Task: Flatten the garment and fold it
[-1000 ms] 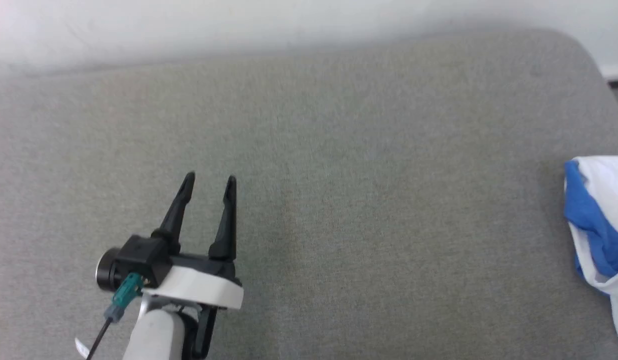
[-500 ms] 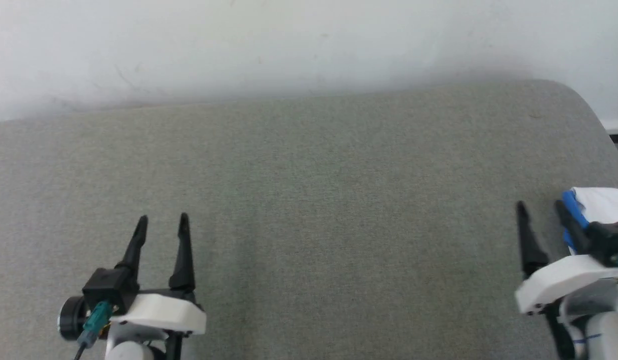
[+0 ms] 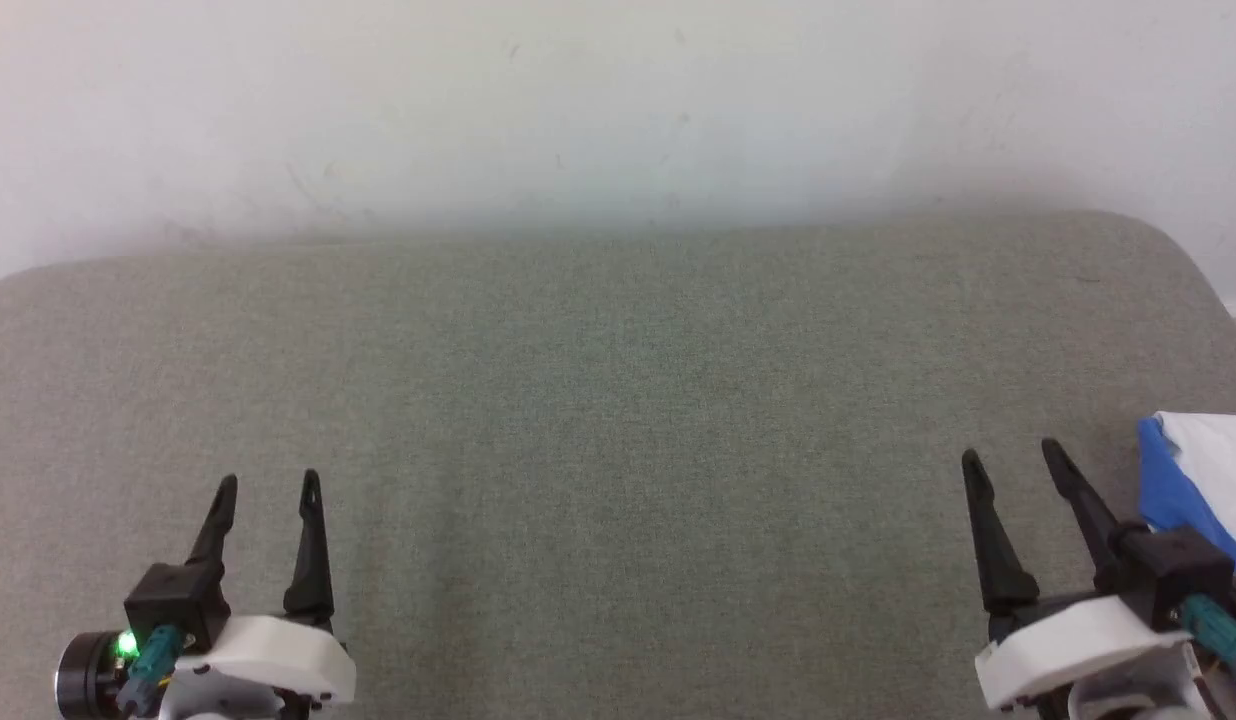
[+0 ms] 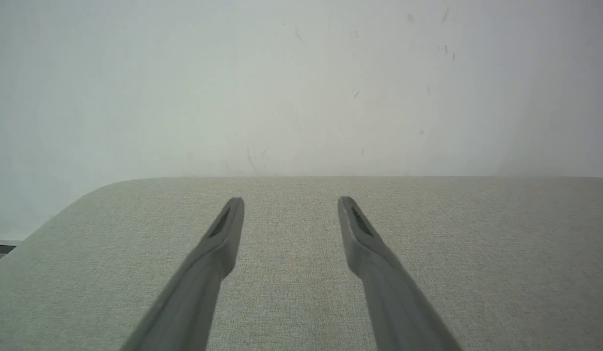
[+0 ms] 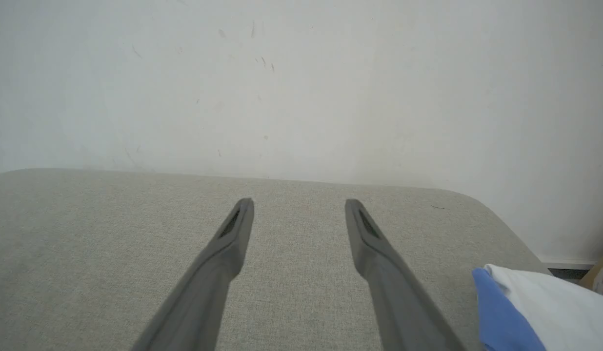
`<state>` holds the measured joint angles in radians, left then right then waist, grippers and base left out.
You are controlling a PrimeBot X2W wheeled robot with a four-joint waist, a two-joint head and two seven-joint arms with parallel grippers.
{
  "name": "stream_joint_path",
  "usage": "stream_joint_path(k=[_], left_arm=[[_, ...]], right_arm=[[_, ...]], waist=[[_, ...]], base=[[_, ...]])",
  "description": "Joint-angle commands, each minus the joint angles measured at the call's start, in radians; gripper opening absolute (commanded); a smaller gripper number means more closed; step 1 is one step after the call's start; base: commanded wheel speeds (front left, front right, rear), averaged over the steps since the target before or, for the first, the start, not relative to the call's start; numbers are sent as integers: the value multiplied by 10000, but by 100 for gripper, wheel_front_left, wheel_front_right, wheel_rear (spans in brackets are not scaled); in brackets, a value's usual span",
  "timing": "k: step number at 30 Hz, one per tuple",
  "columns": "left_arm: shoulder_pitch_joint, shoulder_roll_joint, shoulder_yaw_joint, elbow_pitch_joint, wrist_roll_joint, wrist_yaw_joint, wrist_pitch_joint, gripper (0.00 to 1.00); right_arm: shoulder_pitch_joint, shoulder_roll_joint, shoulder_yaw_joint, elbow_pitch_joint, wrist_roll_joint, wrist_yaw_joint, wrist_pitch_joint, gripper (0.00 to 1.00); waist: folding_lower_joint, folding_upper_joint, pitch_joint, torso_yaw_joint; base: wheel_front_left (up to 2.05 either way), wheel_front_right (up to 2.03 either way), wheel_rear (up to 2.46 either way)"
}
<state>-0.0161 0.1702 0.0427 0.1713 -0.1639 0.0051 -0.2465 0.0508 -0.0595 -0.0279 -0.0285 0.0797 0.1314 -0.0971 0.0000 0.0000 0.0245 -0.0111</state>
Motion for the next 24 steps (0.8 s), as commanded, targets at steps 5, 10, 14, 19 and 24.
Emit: stream_joint_path(k=[5, 10, 14, 19, 24], left_arm=[[425, 84, -136, 175, 46, -107, -9, 100], [649, 58, -238, 192, 36, -113, -36, 100], [685, 67, -325, 197, 34, -123, -42, 100], [579, 82, -389, 174, 29, -60, 3, 0], [574, 61, -384, 154, 44, -56, 36, 0]], right_arm=[[816, 85, 0, -508, 6, -7, 160, 100], [1038, 90, 80, -696, 335, -7, 176, 100], [1013, 91, 99, -632, 426, -7, 221, 100], [971, 58, 154, -607, 374, 0, 235, 0], [958, 50, 155, -598, 346, 0, 242, 0]], waist=[[0, 0, -368, -77], [0, 0, -419, -128], [0, 0, -360, -117], [1, 0, -289, -119], [1, 0, -286, -118]], base=[[0, 0, 0], [0, 0, 0], [0, 0, 0], [0, 0, 0], [0, 0, 0]])
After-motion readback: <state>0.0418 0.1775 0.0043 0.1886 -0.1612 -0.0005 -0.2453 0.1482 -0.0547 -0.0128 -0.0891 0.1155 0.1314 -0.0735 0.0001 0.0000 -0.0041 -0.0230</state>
